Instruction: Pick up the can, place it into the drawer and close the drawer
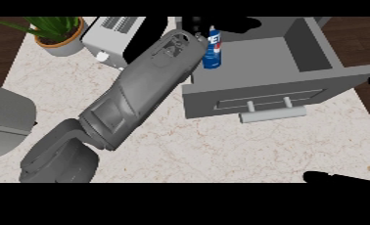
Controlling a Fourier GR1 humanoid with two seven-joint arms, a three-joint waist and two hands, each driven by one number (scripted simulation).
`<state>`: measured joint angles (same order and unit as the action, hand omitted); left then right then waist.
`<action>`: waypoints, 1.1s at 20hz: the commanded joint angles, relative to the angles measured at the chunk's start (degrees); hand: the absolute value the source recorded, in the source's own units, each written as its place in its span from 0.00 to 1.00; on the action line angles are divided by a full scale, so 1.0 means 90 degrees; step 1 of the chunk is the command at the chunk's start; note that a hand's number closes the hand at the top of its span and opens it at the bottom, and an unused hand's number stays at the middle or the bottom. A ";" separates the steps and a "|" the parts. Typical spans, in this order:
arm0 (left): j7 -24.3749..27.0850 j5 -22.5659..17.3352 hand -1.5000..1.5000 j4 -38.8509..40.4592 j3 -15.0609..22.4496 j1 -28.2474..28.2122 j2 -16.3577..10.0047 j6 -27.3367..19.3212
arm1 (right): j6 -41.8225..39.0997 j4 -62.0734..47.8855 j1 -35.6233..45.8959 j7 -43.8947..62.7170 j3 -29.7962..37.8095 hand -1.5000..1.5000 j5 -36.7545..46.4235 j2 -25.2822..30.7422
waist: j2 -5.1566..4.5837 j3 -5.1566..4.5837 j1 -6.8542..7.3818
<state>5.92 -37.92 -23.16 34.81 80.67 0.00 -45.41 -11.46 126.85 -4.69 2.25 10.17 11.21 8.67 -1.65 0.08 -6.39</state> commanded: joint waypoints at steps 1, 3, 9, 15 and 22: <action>0.0067 -0.0209 0.00 0.0013 -0.0077 0.0217 0.0000 -0.0050 | -0.0081 0.0192 0.0004 -0.0127 -0.0180 0.00 0.0519 0.0232 | 0.0024 0.0000 0.0038; -0.0053 -0.0313 0.00 -0.0224 0.0016 0.0272 0.0000 -0.0284 | 0.0129 0.0177 0.0195 -0.0016 -0.0641 0.00 0.1333 0.0186 | 0.0043 -0.0003 0.0115; 0.0057 -0.0295 0.00 -0.0036 -0.0040 0.0468 -0.0001 -0.0444 | 0.0179 -0.0521 0.0659 -0.0155 -0.0841 0.00 0.2686 0.0776 | 0.0070 -0.0005 0.0372; -0.0088 -0.0267 0.00 -0.0153 -0.0121 0.0516 -0.0001 -0.0208 | 0.0637 -0.1563 0.1100 -0.0110 -0.1700 0.00 0.4351 0.0703 | 0.0127 -0.0008 0.0635; -0.0472 0.0026 0.00 -0.0673 -0.0156 0.0151 -0.0336 -0.0186 | 0.1977 -0.2974 0.0806 -0.0417 -0.2186 0.00 0.5706 0.0274 | 0.0193 -0.0006 0.0759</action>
<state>3.28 -38.78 -27.30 33.85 82.91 -1.55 -47.29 0.45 105.48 3.68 -0.52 -7.08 56.51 12.98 -0.11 0.02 0.23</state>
